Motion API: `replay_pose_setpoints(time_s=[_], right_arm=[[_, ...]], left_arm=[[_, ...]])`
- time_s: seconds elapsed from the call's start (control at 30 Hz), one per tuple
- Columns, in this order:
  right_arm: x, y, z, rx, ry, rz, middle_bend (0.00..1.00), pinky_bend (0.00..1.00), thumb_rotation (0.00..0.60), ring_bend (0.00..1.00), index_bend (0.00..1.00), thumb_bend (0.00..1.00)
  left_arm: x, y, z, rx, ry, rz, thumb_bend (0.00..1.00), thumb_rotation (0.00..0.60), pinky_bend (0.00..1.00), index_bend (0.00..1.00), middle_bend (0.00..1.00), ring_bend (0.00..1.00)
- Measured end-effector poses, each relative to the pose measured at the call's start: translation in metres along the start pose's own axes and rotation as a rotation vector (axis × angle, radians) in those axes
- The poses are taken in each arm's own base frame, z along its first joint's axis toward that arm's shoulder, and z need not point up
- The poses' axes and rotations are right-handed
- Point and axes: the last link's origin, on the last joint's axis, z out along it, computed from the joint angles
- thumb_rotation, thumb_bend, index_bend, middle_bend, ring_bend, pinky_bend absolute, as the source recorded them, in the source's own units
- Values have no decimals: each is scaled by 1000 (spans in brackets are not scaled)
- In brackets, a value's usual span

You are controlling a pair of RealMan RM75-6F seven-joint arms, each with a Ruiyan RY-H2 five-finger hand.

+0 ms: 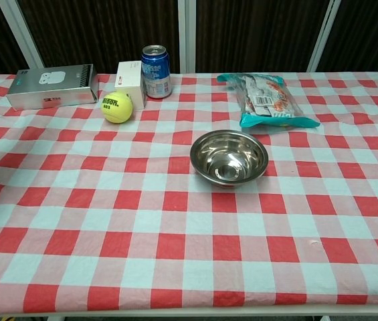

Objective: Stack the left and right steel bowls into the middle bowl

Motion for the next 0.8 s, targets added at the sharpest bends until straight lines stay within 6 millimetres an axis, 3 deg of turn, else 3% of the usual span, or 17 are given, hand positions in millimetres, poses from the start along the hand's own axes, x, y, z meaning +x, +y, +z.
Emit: replay_pose_setpoints(time_s=[0.13,0.33,0.57,0.8], right_arm=[[-18,8,-6,-6,-35,-41,116,138,600,22,49,62],[-43,21,-20,-24,-92,-112,101,122,600,4,48,66],[-58,35,-36,-62,-117,-157,101,116,600,1,47,68],[-64,37,-38,-71,-106,-151,101,116,600,2,47,68]], left_arm=[[-3,-28,-30,79,-3,-57,141,600,261,265,218,162],[-2,-59,-61,164,5,-89,141,600,254,263,218,162],[-5,-75,-89,209,-30,-102,141,600,253,263,218,162],[-3,-83,-96,204,-19,-96,142,600,251,263,218,161]])
